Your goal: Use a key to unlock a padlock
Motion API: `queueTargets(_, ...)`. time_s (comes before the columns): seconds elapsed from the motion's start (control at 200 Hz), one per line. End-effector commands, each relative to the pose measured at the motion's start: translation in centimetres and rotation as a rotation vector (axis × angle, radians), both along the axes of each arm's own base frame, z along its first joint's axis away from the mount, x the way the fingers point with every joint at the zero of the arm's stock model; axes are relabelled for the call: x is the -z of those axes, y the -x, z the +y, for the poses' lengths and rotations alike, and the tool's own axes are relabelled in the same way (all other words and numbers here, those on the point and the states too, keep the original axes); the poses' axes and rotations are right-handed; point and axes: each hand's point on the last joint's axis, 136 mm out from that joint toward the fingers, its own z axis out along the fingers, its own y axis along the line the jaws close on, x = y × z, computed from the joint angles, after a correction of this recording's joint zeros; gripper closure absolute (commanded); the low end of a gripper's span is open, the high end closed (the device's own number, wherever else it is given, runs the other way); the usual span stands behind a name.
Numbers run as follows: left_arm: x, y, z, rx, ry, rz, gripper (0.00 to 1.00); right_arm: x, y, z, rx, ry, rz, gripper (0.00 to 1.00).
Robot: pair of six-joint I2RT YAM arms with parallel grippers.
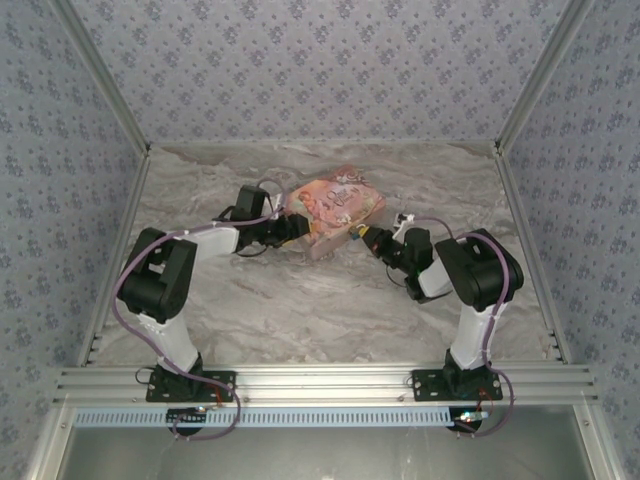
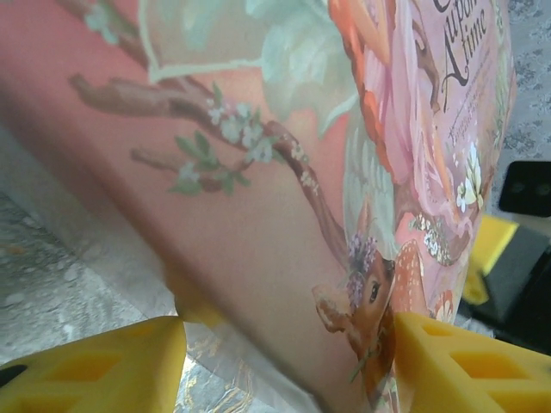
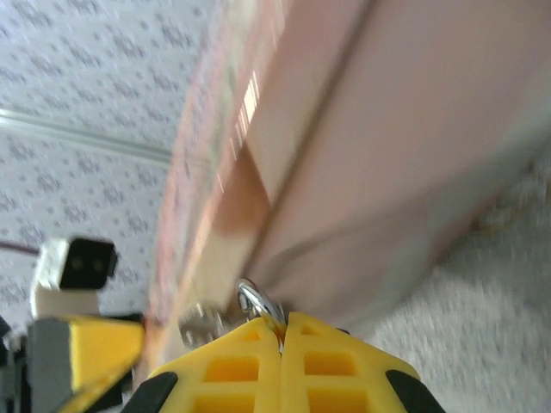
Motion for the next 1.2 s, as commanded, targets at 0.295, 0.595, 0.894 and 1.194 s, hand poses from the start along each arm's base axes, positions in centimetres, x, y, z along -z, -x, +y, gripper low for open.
queueTargets(0.295, 1.0, 1.4, 3.1, -0.056, -0.102, 0.076, 0.3, -1.9, -0.8, -2.5, 0.107, 0.043, -0.04, 1.0)
queueTargets(0.595, -8.3, 0.3, 5.5, -0.162, -0.132, -0.199, 0.17, -2.4, 5.4, -2.5, -0.038, 0.378, 0.013, 1.0)
queueTargets(0.894, -13.4, 1.7, 11.5, -0.346, -0.282, -0.389, 0.11, -1.8, 14.5, -1.2, -0.334, 0.687, 0.227, 1.0)
queueTargets(1.194, -14.5, 2.8, 14.6, -0.431, -0.371, -0.425, 0.09, 3.5, 19.4, -0.4, -0.522, 0.955, 0.497, 1.0)
